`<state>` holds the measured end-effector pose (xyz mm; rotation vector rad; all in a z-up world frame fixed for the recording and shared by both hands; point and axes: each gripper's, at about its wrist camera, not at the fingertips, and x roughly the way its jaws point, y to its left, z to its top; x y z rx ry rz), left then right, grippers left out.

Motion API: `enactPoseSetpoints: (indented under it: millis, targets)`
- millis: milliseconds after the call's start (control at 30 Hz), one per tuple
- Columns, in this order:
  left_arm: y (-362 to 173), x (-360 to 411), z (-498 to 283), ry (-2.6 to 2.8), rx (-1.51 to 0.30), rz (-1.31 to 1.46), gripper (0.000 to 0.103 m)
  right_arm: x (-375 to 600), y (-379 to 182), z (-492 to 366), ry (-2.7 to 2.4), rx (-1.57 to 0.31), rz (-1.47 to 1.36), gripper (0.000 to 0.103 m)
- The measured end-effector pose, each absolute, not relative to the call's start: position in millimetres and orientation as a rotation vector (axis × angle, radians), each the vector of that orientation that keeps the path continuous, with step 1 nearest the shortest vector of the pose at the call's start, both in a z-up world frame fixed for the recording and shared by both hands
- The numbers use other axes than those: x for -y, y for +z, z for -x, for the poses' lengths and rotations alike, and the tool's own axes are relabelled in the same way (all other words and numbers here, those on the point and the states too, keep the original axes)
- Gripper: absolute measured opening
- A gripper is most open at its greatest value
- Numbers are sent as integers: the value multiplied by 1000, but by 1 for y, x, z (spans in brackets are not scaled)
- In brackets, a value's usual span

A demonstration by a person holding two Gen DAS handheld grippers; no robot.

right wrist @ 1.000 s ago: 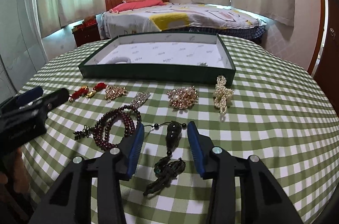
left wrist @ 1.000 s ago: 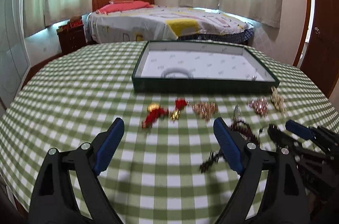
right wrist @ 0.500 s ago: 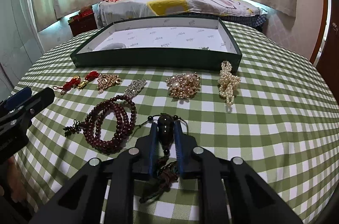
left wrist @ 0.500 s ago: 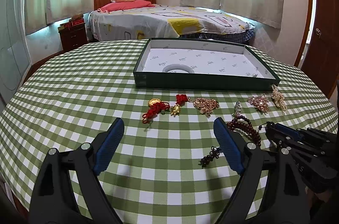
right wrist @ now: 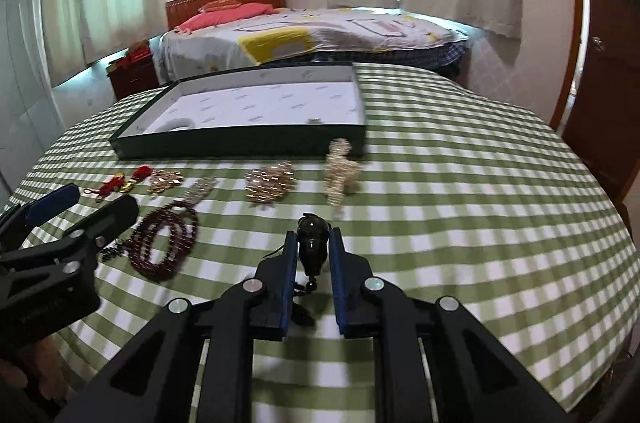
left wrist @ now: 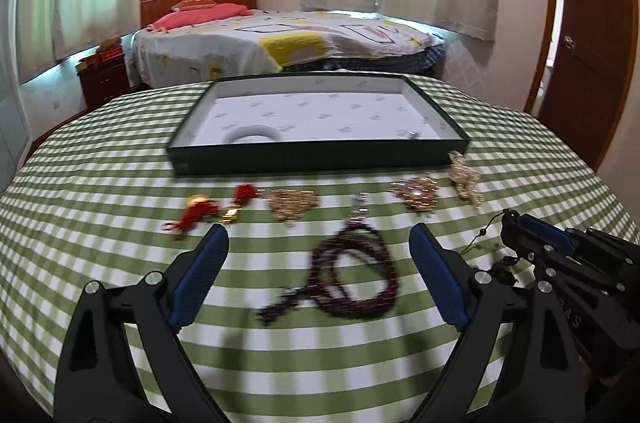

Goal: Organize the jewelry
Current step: 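Grasp the dark red bead strand with the left tool while the right tool holds the pendant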

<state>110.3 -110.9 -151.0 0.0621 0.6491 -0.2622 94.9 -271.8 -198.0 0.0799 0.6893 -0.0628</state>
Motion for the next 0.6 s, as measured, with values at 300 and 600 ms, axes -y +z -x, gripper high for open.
enactPoseSetpoints:
  millis: [300,600]
  targets:
    - [-176,142,-128,-232,-786,-98,89,287,-191,-93,-70,-658,-158,17]
    - [-185,126,-135,-252,-831,-21,49,283,-195,-97,-58,-661,-157,17]
